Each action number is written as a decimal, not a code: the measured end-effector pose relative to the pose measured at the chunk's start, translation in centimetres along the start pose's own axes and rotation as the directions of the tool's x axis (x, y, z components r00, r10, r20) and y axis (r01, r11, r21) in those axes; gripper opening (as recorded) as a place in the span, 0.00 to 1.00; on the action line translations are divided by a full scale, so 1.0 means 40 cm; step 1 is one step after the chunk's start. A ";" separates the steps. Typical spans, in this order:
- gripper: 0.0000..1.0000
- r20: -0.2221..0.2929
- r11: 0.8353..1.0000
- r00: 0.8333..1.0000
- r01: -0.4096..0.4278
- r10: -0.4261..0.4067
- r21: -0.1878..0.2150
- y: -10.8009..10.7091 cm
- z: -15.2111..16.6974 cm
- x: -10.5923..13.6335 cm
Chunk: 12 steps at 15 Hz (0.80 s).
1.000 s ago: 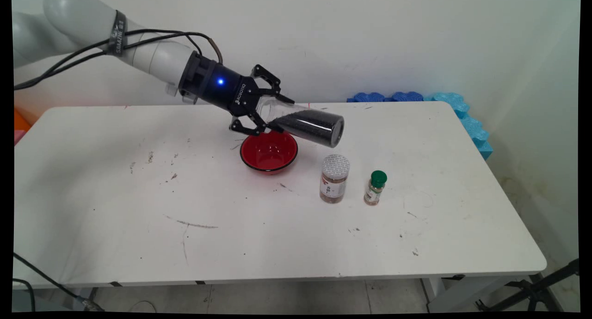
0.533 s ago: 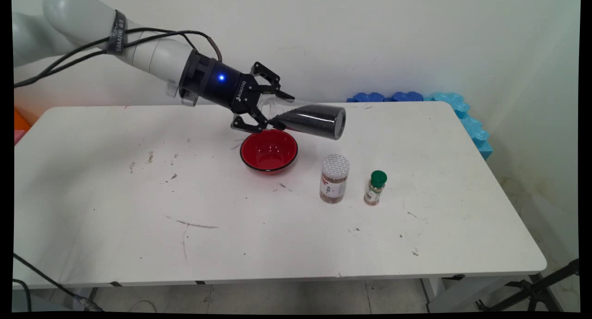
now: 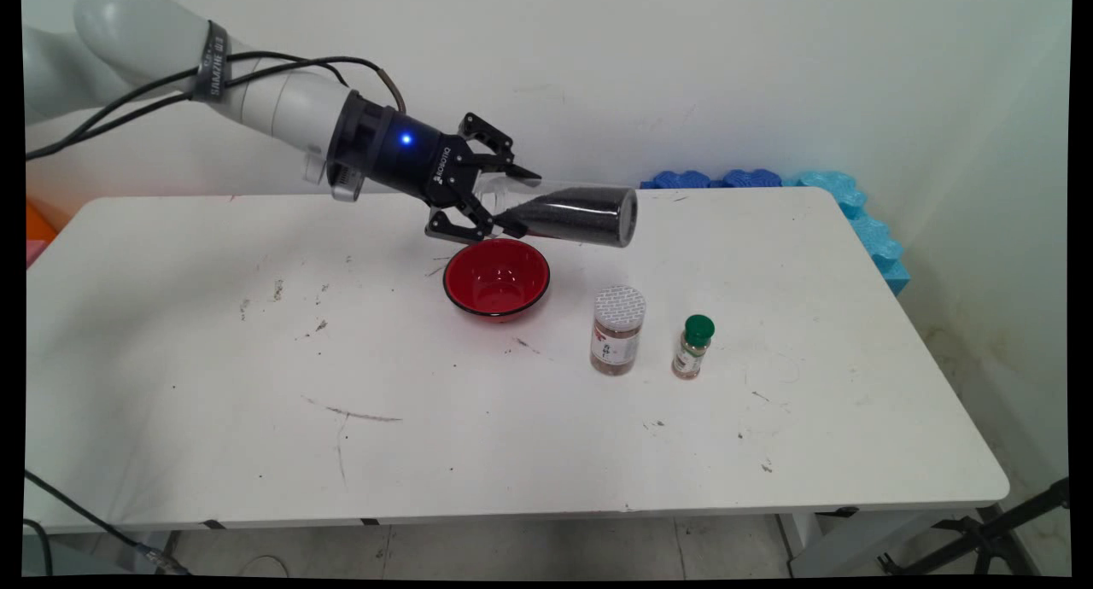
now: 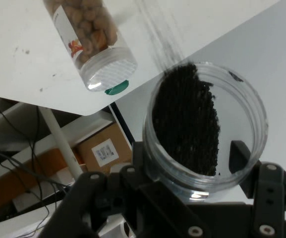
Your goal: Pour the black seasoning powder in the red bowl
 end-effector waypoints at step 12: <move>0.00 0.013 0.998 0.999 0.052 -0.052 -0.017 0.001 0.003 0.013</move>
